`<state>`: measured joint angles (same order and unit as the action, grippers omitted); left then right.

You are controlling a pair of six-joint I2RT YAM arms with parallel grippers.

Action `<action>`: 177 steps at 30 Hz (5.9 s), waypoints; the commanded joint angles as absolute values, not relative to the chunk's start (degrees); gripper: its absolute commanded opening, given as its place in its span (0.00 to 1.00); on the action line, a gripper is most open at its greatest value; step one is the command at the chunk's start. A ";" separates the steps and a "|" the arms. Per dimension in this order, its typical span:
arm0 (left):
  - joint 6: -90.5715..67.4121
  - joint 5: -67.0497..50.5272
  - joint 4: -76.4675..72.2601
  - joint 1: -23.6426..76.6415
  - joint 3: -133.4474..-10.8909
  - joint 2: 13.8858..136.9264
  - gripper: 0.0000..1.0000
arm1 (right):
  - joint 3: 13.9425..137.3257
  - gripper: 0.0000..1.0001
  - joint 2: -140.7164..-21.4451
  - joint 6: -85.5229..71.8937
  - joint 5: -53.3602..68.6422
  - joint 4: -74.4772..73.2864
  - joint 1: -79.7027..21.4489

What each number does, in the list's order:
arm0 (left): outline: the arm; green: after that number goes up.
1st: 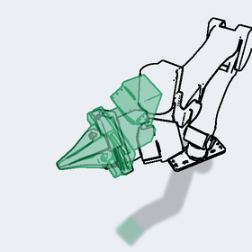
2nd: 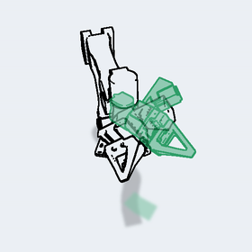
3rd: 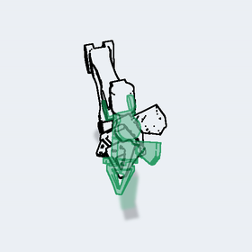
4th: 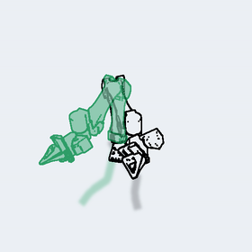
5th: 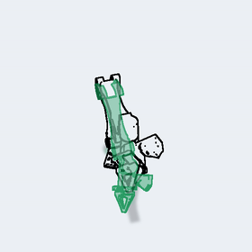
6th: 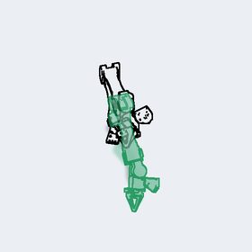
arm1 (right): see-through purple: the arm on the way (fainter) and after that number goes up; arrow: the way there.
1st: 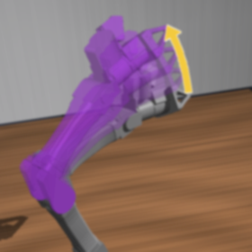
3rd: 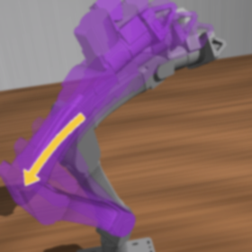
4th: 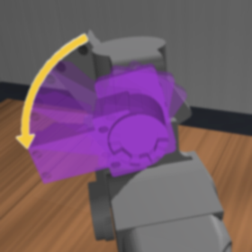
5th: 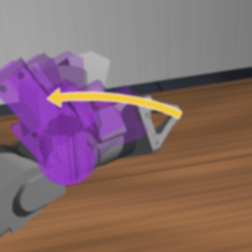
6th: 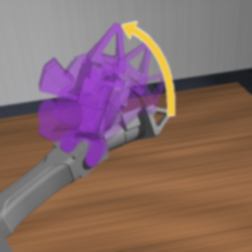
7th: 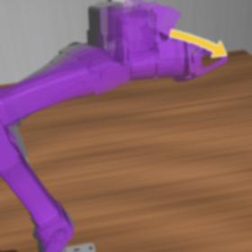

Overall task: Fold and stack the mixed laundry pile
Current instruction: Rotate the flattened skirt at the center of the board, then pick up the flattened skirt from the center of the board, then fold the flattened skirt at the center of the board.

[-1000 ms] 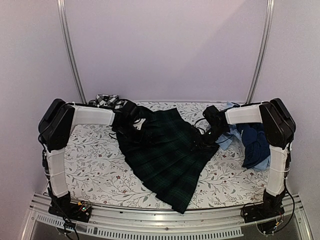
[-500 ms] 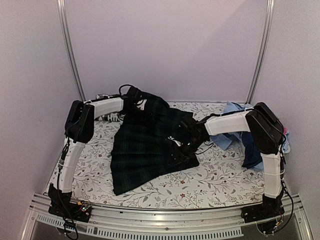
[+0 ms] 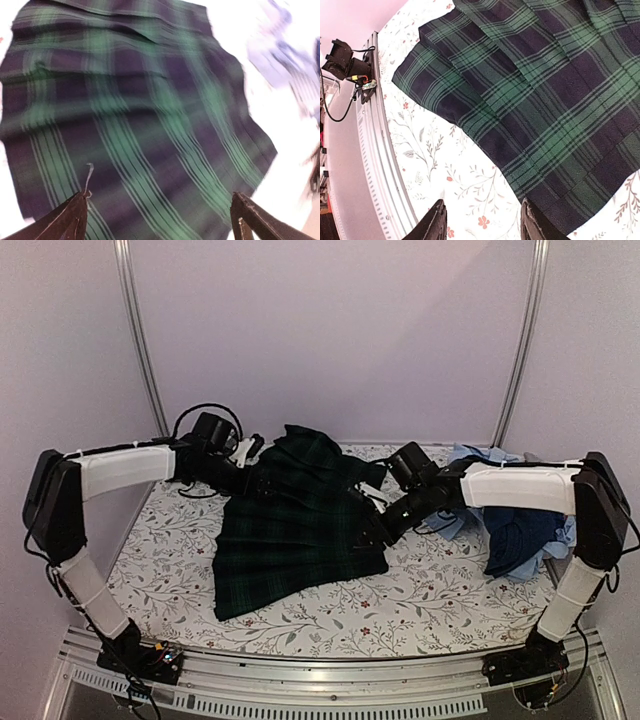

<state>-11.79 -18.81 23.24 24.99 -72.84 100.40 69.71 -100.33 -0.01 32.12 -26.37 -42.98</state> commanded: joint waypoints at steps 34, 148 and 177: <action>-27.03 -0.17 28.47 60.89 -39.62 81.66 0.71 | 58.64 0.15 -111.15 24.31 6.00 -16.56 -51.27; -1.46 0.58 18.23 31.55 -123.60 129.93 0.00 | 81.92 0.00 -108.18 1.45 16.63 -27.15 -27.68; -34.78 -3.69 20.46 31.09 -60.57 92.52 0.60 | 89.07 0.00 -131.41 4.49 17.54 -38.72 -37.03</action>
<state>-26.11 -1.21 20.67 31.00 -65.98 97.89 96.62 -129.23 4.47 11.79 -31.35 -29.32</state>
